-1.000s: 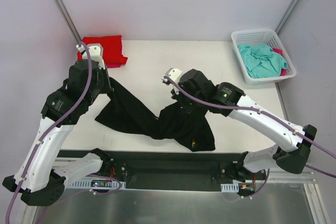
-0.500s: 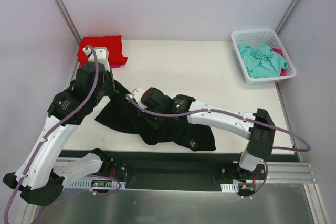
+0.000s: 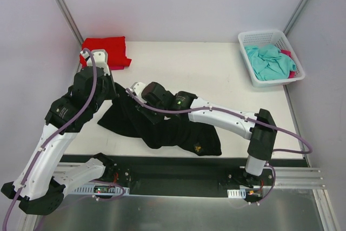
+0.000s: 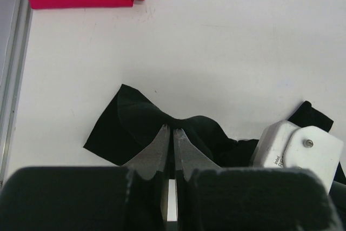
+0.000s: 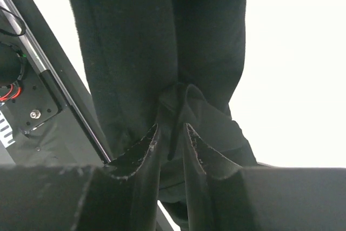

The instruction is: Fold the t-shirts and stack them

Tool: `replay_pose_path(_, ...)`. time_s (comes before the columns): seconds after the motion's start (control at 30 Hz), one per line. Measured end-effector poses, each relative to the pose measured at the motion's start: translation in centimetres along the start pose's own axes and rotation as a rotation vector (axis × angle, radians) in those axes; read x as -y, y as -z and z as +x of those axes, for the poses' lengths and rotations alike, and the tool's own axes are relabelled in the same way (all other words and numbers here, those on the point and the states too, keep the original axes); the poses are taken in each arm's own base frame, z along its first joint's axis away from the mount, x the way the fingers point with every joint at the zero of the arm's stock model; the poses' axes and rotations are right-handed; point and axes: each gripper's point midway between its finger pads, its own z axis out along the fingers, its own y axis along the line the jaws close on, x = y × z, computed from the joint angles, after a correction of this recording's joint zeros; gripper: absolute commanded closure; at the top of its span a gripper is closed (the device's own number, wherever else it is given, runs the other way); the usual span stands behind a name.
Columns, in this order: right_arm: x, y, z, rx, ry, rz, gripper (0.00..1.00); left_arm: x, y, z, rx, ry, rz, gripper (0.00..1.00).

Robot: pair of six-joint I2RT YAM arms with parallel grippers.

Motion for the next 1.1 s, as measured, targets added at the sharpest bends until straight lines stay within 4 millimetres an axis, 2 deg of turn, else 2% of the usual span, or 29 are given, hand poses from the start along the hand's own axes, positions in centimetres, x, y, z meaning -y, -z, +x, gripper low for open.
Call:
replay_pose_path(0.13,0.8,0.1,-0.1,0.001,0.0,0.013,0.71,0.0,0.0,0.0,0.0,0.0,0.0,1.0)
replay_pose_path(0.4,2.6,1.1,-0.7,0.025,-0.021,0.027,0.73,0.0,0.0,0.0,0.0,0.0,-0.001,1.0)
replay_pose_path(0.5,3.2,0.8,-0.2,0.015,-0.031,0.029,0.72,0.0,0.0,0.0,0.001,0.0,-0.002,1.0)
replay_pose_path(0.73,3.0,0.0,2.0,-0.037,-0.04,-0.007,0.7,-0.4,0.1,-0.1,0.007,0.0,-0.016,1.0)
replay_pose_path(1.1,3.7,-0.4,2.5,-0.043,-0.06,-0.017,0.62,-0.6,0.3,-0.1,0.012,0.001,-0.024,1.0)
